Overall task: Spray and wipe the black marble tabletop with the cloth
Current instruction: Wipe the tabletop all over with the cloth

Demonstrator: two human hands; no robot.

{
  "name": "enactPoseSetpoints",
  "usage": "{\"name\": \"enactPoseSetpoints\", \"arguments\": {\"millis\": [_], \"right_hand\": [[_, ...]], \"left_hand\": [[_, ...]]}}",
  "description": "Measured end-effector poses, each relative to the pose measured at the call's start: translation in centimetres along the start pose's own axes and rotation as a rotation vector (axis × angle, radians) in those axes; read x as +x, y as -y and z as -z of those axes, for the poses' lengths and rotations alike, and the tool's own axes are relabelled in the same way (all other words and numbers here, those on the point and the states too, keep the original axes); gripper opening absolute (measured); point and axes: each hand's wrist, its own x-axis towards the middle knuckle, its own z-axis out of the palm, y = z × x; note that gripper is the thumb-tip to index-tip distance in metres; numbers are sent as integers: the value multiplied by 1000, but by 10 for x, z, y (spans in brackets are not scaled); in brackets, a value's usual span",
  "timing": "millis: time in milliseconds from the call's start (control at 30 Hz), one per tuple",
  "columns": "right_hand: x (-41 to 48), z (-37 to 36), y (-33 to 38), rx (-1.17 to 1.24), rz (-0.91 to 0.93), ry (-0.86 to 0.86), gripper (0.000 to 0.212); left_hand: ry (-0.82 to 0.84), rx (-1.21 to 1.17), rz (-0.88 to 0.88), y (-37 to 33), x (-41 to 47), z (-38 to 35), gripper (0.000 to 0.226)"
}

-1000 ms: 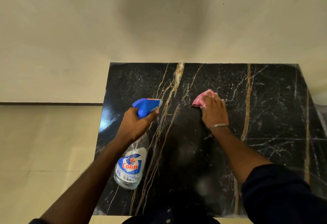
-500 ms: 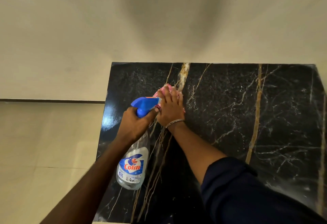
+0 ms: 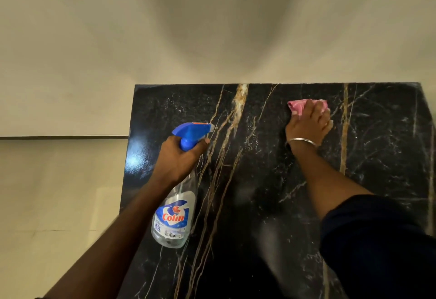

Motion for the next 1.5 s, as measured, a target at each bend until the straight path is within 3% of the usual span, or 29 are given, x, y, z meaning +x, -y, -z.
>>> {"name": "enactPoseSetpoints", "arguments": {"millis": [100, 267, 433, 467, 533, 667, 733, 833, 1100, 1267, 1367, 1500], "right_hand": [[-29, -5, 67, 15, 103, 63, 63], [-104, -19, 175, -47, 674, 224, 80], [-94, -18, 160, 68, 884, 200, 58], [-89, -13, 149, 171, 854, 228, 50], [-84, 11, 128, 529, 599, 322, 35], [-78, 50, 82, 1529, -266, 613, 31], [-86, 60, 55, 1763, -540, 708, 43], [-106, 68, 26, 1872, -571, 677, 53], [-148, 80, -5, 1848, -538, 741, 25], [-162, 90, -17, 1889, -590, 691, 76], [-165, 97, -19, 1889, -609, 631, 59], [-162, 108, -24, 1874, -604, 626, 60]], "left_hand": [[-1, -2, 9, 4, 3, -1, 14], [-71, 12, 59, 8, -2, 4, 16], [-58, 9, 67, 11, -10, 18, 17], [-51, 1, 69, 10, -12, 18, 17], [-39, -12, 60, 6, -15, 17, 16], [-19, -64, 23, -8, -24, 13, 10], [3, -83, 22, -15, -29, 11, 12], [45, -78, 2, -23, -35, 10, 13], [91, 35, -23, -41, -57, -7, 31], [-4, 120, -30, -48, -70, -23, 29], [-22, 144, -47, -53, -77, -29, 24], [-23, 187, 2, -62, -85, -33, 22]]}}
